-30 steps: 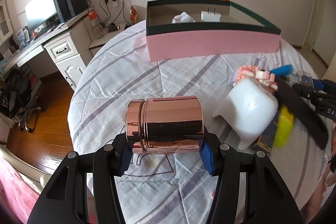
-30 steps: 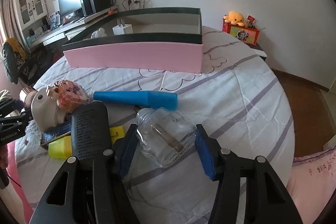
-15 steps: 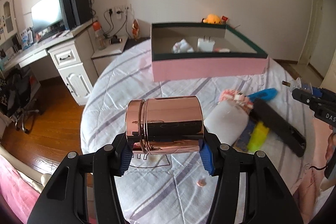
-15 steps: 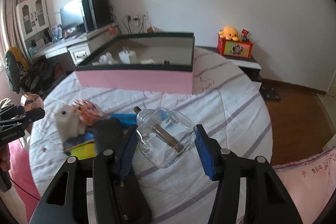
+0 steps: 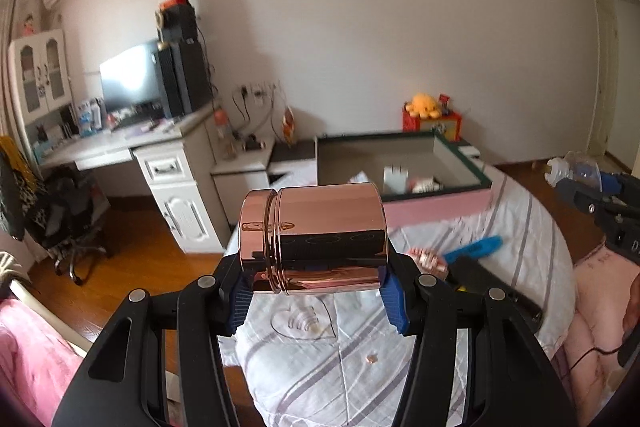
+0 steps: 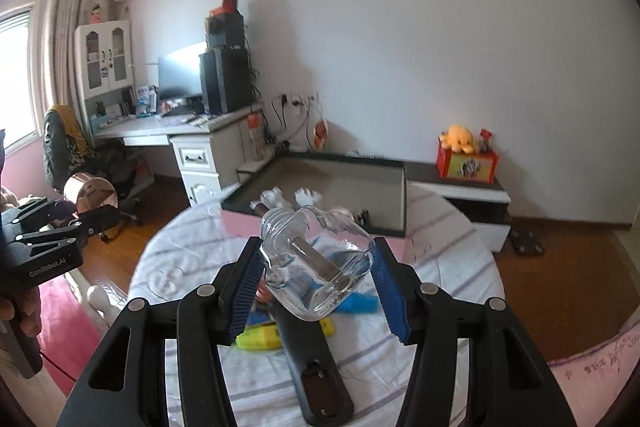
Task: Organize rigid objects
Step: 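Lift the cylinder and glass bottle toward the pink box, then lower both held items into the pink box and open both tools, then withdraw both tools from the pink box back over the bed, then grasp the white plastic cup with the left tool while the right tool grasps the blue highlighter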
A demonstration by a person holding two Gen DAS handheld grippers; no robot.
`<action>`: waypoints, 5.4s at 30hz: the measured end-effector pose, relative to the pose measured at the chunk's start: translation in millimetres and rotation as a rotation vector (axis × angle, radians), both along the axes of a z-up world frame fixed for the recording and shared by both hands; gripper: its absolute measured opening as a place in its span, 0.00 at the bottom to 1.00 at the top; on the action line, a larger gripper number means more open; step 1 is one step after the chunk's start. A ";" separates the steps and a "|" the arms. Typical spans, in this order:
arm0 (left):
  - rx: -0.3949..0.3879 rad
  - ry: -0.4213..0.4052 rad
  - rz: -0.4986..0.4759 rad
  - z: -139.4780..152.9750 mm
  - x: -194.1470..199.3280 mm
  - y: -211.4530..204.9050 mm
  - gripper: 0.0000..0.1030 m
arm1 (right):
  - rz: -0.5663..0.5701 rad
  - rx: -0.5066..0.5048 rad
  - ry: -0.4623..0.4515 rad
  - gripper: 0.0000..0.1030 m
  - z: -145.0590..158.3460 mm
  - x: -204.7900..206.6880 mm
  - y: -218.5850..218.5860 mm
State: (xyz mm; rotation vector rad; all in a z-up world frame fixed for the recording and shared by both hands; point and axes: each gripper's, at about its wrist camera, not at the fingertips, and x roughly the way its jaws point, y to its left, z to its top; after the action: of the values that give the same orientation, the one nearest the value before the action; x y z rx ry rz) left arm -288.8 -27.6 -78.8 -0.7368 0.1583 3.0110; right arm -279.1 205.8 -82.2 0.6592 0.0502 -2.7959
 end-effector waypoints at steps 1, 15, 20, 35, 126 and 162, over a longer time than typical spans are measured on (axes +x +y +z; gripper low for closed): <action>-0.001 0.011 -0.001 4.5 2.5 0.3 0.53 | 0.008 0.000 0.009 0.54 3.3 2.2 -2.8; 0.002 0.135 -0.003 48.1 16.5 1.3 0.53 | 0.052 0.028 0.125 0.54 41.2 9.4 -23.2; -0.013 0.140 -0.009 50.5 0.5 7.5 0.53 | 0.056 0.037 0.137 0.54 46.3 -0.1 -24.4; -0.051 0.057 -0.091 45.0 -112.1 43.0 0.53 | 0.066 0.081 0.067 0.54 33.0 -76.1 -16.4; -0.053 0.143 -0.031 26.6 60.1 29.5 1.00 | -0.083 0.070 0.159 1.00 23.2 74.4 1.9; -0.007 -0.385 -0.097 -132.4 -105.5 72.7 1.00 | -0.166 0.031 -0.192 1.00 -89.7 -45.3 51.9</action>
State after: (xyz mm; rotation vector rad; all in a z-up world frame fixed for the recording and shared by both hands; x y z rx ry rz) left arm -394.4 45.1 -211.1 -1.2477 0.1829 2.7145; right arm -324.3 257.8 -171.9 0.9776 0.0022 -2.8775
